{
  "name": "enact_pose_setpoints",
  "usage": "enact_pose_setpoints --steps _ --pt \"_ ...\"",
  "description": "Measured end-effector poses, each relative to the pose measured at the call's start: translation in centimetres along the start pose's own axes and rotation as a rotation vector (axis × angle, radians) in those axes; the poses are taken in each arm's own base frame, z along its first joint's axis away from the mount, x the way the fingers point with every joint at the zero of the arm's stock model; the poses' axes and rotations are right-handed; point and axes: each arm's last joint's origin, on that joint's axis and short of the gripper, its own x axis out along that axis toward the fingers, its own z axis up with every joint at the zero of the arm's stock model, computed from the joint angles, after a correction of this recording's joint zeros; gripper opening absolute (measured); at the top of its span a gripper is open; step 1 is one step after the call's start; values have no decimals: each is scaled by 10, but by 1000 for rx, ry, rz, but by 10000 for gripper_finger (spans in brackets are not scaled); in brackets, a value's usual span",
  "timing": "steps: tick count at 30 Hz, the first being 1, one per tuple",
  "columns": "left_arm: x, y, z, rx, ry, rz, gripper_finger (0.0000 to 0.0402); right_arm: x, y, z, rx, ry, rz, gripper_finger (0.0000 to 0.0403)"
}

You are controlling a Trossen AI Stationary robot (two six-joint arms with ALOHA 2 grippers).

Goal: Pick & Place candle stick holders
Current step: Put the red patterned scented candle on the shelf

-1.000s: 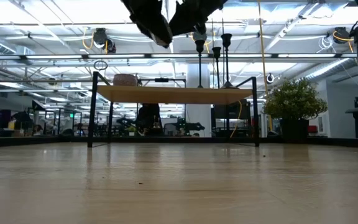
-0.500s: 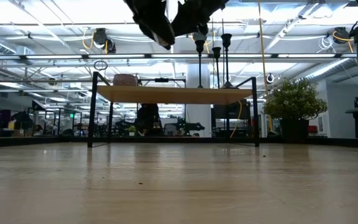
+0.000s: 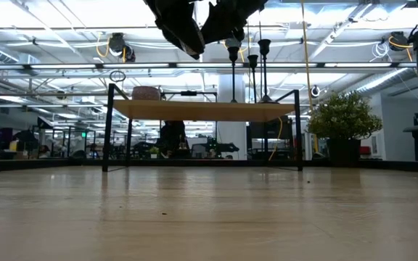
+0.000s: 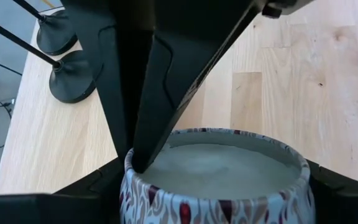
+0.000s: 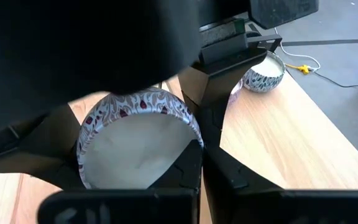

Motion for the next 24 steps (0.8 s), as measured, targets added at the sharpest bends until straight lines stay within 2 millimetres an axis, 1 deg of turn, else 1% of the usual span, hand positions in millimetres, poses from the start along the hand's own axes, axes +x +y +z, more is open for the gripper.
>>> enact_pose_setpoints --steps 5,8,17,22,24 --pt "0 0 0 2 -1 0 284 0 0 0 -2 0 1 0" --pt "0 0 0 3 -2 8 284 0 0 0 -5 1 -1 8" --pt "-2 3 2 -40 -17 78 287 -3 -5 0 -10 9 -53 59" --pt "-3 4 3 -122 -25 129 285 -6 -6 -4 -39 53 -64 84" --pt "-2 4 3 -157 -26 146 286 -11 -9 -4 -49 70 -77 91"
